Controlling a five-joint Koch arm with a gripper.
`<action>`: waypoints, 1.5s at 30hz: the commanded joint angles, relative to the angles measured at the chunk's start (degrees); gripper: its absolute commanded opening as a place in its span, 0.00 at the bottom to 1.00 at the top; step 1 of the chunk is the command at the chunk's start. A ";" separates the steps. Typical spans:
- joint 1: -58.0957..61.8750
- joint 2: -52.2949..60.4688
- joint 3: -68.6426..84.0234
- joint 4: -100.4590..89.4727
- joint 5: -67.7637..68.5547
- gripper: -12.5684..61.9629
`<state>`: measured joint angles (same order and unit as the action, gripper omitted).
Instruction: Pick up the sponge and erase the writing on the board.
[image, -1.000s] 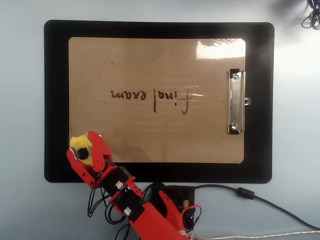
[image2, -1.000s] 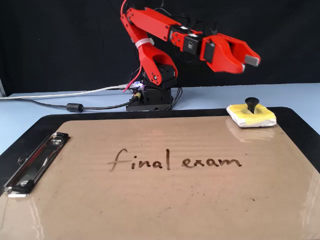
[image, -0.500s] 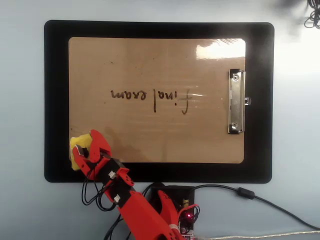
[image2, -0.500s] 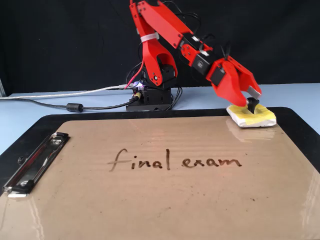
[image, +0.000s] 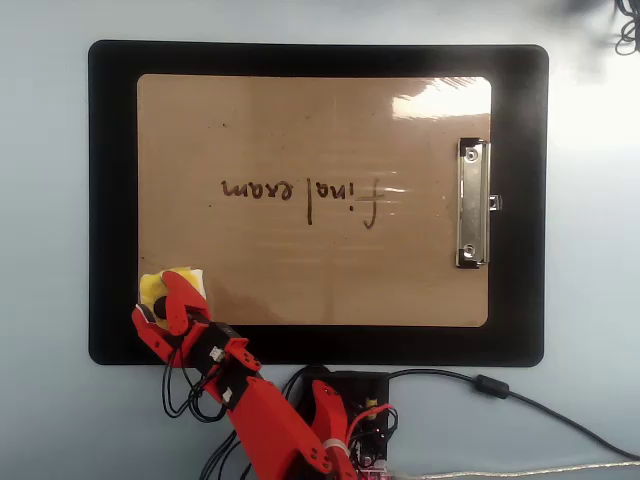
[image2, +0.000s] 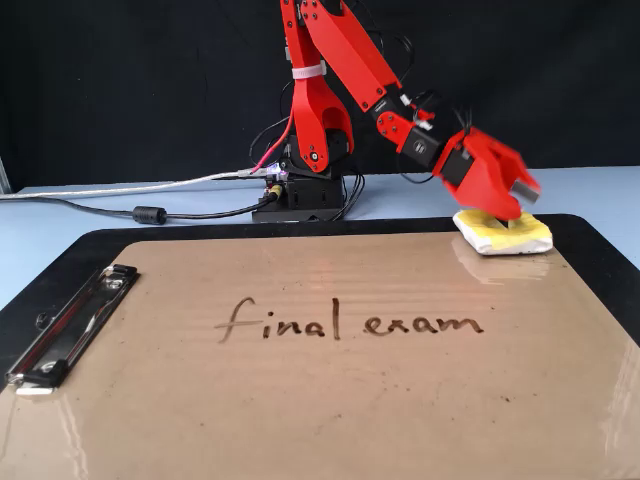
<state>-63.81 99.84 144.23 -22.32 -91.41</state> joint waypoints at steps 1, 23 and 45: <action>-0.26 1.14 0.09 -4.04 0.00 0.60; -2.37 -6.68 1.32 -4.66 0.26 0.60; -1.14 -6.24 5.36 -4.13 3.16 0.07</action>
<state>-64.78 92.64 148.36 -26.28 -87.71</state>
